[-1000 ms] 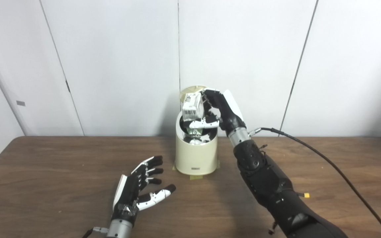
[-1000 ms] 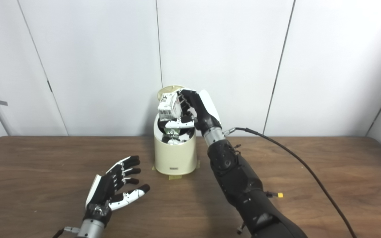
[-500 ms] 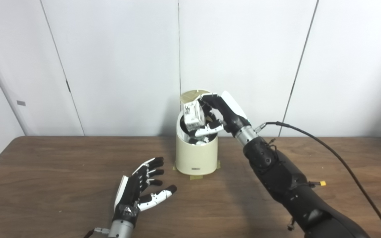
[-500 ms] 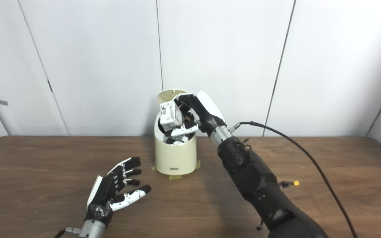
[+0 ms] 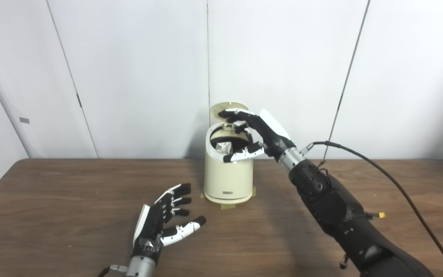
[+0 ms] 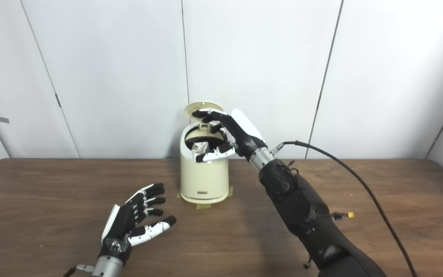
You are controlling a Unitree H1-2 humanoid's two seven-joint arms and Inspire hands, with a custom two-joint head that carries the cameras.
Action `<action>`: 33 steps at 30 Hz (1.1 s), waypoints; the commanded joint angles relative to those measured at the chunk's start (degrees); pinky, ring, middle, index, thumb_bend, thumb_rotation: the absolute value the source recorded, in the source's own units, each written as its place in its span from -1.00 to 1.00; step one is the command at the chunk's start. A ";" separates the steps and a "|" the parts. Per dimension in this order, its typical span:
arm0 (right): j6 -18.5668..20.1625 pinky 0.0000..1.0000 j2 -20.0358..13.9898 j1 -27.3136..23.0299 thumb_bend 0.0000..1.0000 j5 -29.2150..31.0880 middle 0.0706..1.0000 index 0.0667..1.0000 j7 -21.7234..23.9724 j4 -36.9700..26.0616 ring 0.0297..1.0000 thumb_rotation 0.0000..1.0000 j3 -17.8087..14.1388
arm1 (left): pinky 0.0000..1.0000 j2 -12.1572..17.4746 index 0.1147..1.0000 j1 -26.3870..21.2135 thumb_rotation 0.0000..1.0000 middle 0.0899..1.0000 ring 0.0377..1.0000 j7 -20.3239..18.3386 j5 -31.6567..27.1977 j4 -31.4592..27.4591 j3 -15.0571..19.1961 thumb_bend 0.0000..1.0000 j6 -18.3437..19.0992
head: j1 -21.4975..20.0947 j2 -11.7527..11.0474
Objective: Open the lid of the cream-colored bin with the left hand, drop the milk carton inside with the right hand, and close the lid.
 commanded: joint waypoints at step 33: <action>9.48 0.21 -1.90 30.37 0.60 26.43 0.55 0.56 9.65 -36.14 0.39 -0.61 -17.52 | 0.31 2.04 0.53 -1.12 -0.84 0.55 0.48 -0.40 -1.22 -0.70 0.51 0.44 -3.50 | 0.26 -0.56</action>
